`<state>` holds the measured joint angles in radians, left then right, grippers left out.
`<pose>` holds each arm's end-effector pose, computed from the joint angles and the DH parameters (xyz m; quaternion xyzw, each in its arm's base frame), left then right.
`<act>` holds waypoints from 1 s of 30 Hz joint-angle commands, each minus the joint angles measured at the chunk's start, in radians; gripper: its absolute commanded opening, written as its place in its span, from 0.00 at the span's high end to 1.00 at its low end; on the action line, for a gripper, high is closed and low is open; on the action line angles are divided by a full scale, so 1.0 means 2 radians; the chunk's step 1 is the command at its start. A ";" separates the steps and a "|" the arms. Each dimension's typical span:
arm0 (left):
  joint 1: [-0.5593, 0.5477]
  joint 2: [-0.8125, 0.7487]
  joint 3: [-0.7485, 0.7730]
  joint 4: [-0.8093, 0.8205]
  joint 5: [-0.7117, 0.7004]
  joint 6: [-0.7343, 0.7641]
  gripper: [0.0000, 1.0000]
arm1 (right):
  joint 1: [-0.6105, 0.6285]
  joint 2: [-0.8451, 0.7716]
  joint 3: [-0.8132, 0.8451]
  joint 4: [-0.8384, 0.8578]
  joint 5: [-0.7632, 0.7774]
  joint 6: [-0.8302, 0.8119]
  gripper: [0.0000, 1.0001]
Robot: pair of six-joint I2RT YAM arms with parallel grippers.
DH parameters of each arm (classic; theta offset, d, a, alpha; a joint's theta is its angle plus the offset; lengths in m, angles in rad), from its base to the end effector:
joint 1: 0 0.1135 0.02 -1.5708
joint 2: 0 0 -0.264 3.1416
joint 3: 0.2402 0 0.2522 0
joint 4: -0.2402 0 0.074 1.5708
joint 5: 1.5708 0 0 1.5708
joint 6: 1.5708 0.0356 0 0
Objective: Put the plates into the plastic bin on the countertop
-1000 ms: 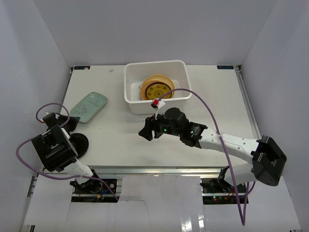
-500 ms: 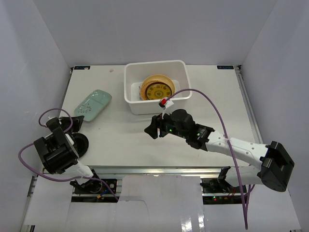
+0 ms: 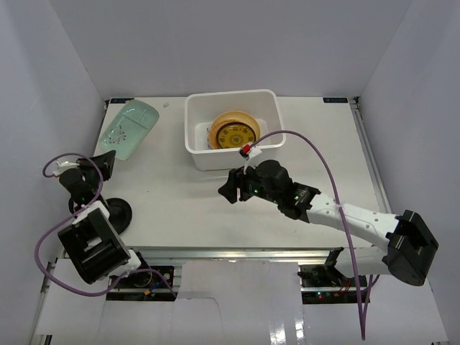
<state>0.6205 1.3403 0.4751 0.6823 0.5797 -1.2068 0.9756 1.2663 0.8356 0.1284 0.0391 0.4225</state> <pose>0.2280 0.1390 0.2041 -0.4716 0.5947 -0.3874 0.5233 0.1655 0.2419 0.2850 -0.2087 0.7779 0.3692 0.4636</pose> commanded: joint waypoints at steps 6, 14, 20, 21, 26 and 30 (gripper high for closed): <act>-0.064 -0.067 0.130 -0.017 0.022 0.001 1.00 | -0.052 -0.066 -0.011 -0.009 -0.006 -0.015 0.35; -0.197 -0.031 0.279 -0.131 -0.009 0.064 1.00 | -0.133 -0.118 -0.019 -0.027 -0.054 -0.015 0.35; -0.291 0.042 0.344 -0.163 -0.027 0.094 1.00 | -0.179 -0.150 -0.028 -0.043 -0.072 -0.016 0.35; -0.301 0.053 0.353 -0.168 -0.028 0.099 1.00 | -0.183 -0.154 -0.030 -0.050 -0.072 -0.017 0.35; -0.376 0.135 0.422 -0.205 -0.037 0.137 1.00 | -0.216 -0.185 -0.034 -0.063 -0.070 -0.020 0.36; -0.407 0.197 0.476 -0.229 -0.023 0.145 1.00 | -0.228 -0.197 -0.040 -0.063 -0.072 -0.019 0.36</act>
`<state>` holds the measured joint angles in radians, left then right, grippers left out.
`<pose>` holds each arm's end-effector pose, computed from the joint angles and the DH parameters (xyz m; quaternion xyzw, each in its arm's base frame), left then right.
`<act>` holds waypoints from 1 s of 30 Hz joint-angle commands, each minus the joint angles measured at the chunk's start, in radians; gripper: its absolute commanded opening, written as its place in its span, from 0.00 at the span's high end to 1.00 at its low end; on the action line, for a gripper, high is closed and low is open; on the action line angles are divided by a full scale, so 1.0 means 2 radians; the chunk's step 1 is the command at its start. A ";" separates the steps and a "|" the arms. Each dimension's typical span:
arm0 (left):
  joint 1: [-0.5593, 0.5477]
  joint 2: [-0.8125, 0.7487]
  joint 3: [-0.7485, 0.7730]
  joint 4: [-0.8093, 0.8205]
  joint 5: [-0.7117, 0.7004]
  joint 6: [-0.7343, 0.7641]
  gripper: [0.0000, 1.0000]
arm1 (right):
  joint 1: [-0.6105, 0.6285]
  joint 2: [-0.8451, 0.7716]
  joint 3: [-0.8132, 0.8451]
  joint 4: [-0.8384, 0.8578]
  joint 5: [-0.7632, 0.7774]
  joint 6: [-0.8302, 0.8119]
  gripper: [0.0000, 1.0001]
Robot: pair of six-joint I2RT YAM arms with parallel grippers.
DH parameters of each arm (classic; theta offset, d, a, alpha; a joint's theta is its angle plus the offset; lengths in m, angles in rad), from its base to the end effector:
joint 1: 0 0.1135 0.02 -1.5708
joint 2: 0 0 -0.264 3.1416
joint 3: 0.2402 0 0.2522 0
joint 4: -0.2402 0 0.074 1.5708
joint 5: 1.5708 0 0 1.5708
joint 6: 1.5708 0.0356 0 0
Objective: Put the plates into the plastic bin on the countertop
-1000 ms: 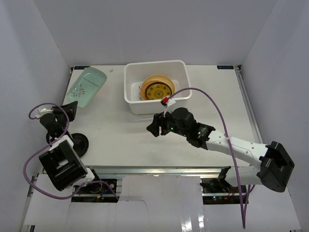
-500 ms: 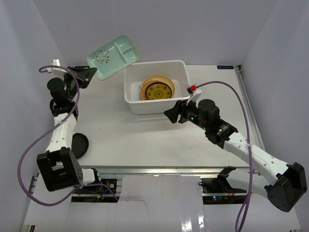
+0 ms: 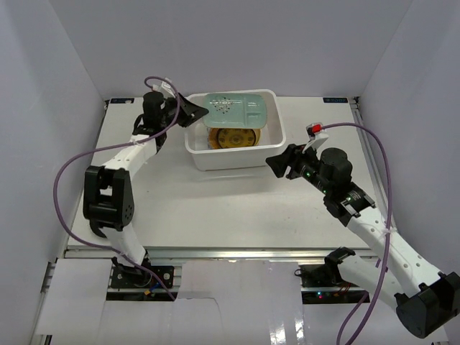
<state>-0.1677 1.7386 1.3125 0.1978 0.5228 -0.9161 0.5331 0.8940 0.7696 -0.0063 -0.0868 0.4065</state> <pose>0.4053 -0.0866 0.3034 -0.1269 0.7629 -0.4833 0.4104 0.1825 0.1113 0.3342 -0.0761 0.7478 0.3273 0.5727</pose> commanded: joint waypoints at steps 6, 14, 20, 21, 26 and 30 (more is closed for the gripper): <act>-0.031 0.050 0.099 -0.036 -0.010 0.022 1.00 | -0.014 -0.017 -0.014 -0.014 -0.006 -0.014 0.36; -0.043 0.066 0.101 -0.116 -0.063 0.078 0.94 | -0.020 -0.011 -0.019 -0.014 -0.009 -0.011 0.36; -0.049 0.073 0.118 -0.140 -0.074 0.105 0.29 | -0.021 0.002 -0.013 -0.015 -0.009 -0.011 0.36; -0.050 0.073 0.121 -0.140 -0.075 0.107 0.22 | -0.021 0.000 -0.013 -0.015 -0.009 -0.009 0.36; -0.050 0.076 0.160 -0.155 -0.062 0.111 0.08 | -0.020 -0.001 -0.007 -0.014 -0.019 -0.002 0.35; -0.050 0.058 0.200 -0.158 -0.060 0.119 0.02 | -0.017 0.004 -0.009 -0.004 -0.037 0.020 0.35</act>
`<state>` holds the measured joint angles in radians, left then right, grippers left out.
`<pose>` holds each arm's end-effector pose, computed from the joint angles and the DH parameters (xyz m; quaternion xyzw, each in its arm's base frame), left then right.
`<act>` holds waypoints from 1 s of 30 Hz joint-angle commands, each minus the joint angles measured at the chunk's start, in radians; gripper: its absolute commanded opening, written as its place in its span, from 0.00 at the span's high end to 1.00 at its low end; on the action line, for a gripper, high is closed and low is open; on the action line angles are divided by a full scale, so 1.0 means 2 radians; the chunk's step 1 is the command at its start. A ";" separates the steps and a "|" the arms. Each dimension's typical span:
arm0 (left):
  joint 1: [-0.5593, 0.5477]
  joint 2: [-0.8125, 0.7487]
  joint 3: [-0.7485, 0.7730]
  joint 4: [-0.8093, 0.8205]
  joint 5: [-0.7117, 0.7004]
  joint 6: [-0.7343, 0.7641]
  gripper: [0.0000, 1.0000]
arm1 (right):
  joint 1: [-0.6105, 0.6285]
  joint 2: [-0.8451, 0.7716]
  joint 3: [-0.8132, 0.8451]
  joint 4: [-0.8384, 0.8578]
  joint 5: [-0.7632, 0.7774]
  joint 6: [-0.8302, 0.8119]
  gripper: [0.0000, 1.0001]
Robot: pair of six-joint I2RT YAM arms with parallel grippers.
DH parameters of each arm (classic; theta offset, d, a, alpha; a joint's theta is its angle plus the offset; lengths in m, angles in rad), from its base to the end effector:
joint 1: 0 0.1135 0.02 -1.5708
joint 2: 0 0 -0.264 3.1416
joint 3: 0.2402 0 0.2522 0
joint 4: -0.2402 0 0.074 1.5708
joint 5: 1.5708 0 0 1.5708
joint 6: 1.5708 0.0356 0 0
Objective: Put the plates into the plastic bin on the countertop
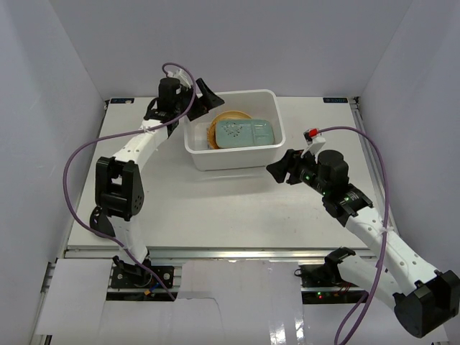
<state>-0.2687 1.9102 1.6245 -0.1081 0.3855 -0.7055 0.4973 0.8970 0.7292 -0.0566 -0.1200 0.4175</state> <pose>0.4386 -0.1347 0.3099 -0.0731 0.8200 -0.3958 0.4069 0.1855 0.1056 0.3137 -0.0685 0.7783 0.3169 0.5377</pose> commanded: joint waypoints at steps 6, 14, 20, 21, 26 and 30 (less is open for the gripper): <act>-0.001 -0.113 0.071 0.012 0.003 0.036 0.02 | 0.082 0.047 0.017 0.068 0.005 0.050 0.34; -0.002 -0.417 -0.190 0.058 -0.047 0.059 0.02 | 0.231 0.231 0.067 0.183 0.038 0.103 0.33; -0.002 -0.588 -0.245 -0.024 -0.101 0.096 0.02 | 0.304 0.412 0.207 0.206 0.037 0.130 0.32; -0.002 -0.600 -0.244 -0.033 -0.100 0.098 0.02 | 0.313 0.436 0.228 0.209 0.035 0.136 0.32; -0.002 -0.643 -0.241 -0.088 -0.085 0.110 0.02 | 0.334 0.582 0.362 0.175 0.036 0.165 0.32; -0.002 -0.662 -0.245 -0.129 -0.098 0.126 0.02 | 0.345 0.667 0.460 0.145 0.039 0.182 0.32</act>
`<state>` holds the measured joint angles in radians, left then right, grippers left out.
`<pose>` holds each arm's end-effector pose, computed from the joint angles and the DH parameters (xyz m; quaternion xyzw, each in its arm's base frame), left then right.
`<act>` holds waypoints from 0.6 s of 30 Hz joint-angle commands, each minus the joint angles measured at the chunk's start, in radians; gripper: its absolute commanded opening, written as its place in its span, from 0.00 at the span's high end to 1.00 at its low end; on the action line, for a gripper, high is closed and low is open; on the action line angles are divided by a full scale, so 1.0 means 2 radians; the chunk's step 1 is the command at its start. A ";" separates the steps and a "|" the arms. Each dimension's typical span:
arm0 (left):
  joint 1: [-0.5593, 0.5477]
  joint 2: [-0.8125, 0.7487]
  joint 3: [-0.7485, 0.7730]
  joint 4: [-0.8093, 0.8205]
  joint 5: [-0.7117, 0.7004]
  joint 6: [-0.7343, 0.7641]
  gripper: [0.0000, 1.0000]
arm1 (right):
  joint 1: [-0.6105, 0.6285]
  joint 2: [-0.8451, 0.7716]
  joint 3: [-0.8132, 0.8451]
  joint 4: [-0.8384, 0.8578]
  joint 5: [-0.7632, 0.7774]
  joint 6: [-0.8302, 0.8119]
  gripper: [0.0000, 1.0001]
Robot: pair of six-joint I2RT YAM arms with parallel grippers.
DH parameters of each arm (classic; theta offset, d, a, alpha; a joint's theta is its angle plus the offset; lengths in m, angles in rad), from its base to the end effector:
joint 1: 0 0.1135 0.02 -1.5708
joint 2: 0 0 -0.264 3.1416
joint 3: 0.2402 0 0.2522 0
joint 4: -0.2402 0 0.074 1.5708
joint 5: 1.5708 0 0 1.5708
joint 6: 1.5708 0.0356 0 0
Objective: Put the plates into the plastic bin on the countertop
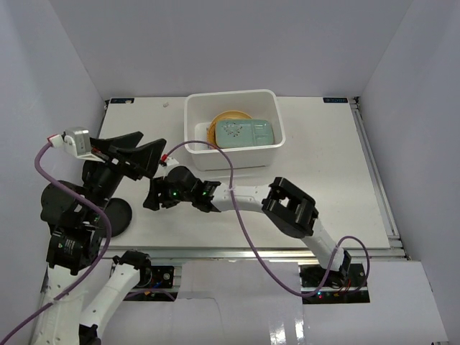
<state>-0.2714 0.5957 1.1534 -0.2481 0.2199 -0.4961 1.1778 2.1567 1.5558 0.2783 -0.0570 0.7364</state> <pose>0.0761 -0.0292 0.4753 0.0224 0.5923 -0.3606 0.7202 0.1918 0.4681 0.2097 -0.1938 0.7878 0.4909 0.3175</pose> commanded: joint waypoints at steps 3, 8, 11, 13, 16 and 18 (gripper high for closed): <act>-0.001 -0.012 -0.009 -0.084 -0.029 0.041 0.02 | 0.012 0.093 0.122 -0.053 0.017 0.033 0.32; 0.000 -0.019 -0.013 -0.098 -0.046 0.056 0.02 | 0.018 0.177 0.228 -0.093 0.009 0.070 0.32; 0.000 -0.026 -0.019 -0.102 -0.044 0.058 0.02 | 0.018 0.210 0.261 -0.098 -0.004 0.087 0.31; -0.001 -0.031 -0.021 -0.102 -0.044 0.058 0.02 | 0.018 0.229 0.271 -0.097 -0.017 0.107 0.31; 0.000 -0.041 -0.024 -0.101 -0.047 0.056 0.02 | 0.019 0.261 0.309 -0.110 -0.038 0.110 0.31; -0.001 -0.047 -0.029 -0.101 -0.049 0.057 0.02 | 0.015 0.272 0.329 -0.109 -0.051 0.114 0.32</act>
<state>-0.2714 0.5171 1.1088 -0.4385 0.1402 -0.3958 1.2095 2.6423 2.1574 0.1093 -0.1055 0.9287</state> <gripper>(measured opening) 0.978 0.688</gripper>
